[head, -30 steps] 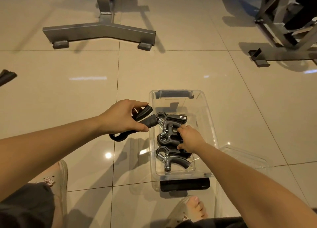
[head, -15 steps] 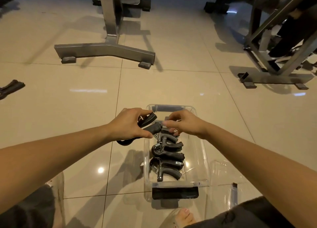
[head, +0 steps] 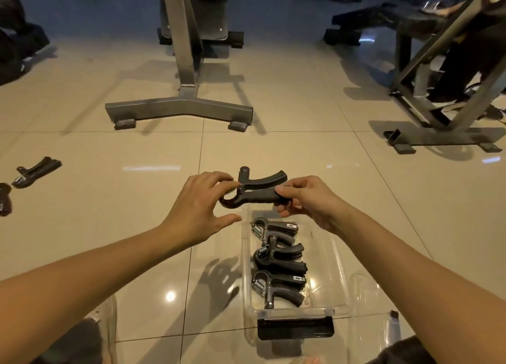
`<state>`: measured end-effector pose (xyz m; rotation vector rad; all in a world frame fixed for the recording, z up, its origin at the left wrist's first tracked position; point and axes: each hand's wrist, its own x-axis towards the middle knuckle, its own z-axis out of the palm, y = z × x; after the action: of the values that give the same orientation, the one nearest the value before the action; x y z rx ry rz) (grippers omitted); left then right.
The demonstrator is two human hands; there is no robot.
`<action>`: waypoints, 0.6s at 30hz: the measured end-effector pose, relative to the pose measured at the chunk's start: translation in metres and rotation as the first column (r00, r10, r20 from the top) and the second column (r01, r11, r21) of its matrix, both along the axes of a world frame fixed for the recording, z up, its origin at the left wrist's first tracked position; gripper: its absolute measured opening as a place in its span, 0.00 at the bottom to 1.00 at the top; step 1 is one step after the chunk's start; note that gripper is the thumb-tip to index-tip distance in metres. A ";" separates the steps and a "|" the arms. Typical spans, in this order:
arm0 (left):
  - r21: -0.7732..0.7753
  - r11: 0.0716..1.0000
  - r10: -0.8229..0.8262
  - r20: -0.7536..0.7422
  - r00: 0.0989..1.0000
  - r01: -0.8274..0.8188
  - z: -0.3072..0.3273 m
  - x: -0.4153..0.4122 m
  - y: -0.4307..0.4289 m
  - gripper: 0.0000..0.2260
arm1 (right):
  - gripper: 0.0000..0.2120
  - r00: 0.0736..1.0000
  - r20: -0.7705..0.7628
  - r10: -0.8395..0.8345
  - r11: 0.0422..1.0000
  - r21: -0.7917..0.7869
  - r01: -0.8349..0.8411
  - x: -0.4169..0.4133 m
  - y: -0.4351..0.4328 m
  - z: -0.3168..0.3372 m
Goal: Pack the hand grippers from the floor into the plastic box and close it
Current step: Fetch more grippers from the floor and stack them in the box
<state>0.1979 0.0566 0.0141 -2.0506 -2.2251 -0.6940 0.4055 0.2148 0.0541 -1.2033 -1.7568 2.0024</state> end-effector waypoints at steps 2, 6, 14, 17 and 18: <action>0.043 0.999 0.020 0.003 1.000 -0.020 0.000 -0.007 -0.001 0.24 | 0.13 0.997 -0.046 -0.060 0.994 -0.093 0.056 0.001 0.006 0.006; 0.088 0.996 0.015 0.053 0.998 -0.019 0.014 -0.007 0.004 0.13 | 0.13 0.989 -0.063 -0.137 0.968 -0.222 0.120 -0.004 0.007 0.010; 0.041 0.998 0.037 0.123 0.992 -0.042 0.030 -0.008 0.011 0.11 | 0.16 0.970 0.139 -0.197 0.878 0.465 0.112 -0.011 0.002 0.012; 0.008 0.995 0.093 0.232 0.968 -0.098 0.033 -0.005 0.015 0.10 | 0.19 0.935 0.268 -0.234 0.482 0.867 -0.128 -0.008 0.002 0.005; -0.006 0.993 0.117 0.298 0.947 -0.121 0.034 -0.005 0.016 0.09 | 0.22 0.938 0.281 -0.201 0.374 0.907 -0.192 -0.006 0.002 0.003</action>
<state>0.1932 0.0725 0.0486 -1.8929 -2.4652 -1.0647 0.3996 0.2166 0.0570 -1.0862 -2.4495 0.4033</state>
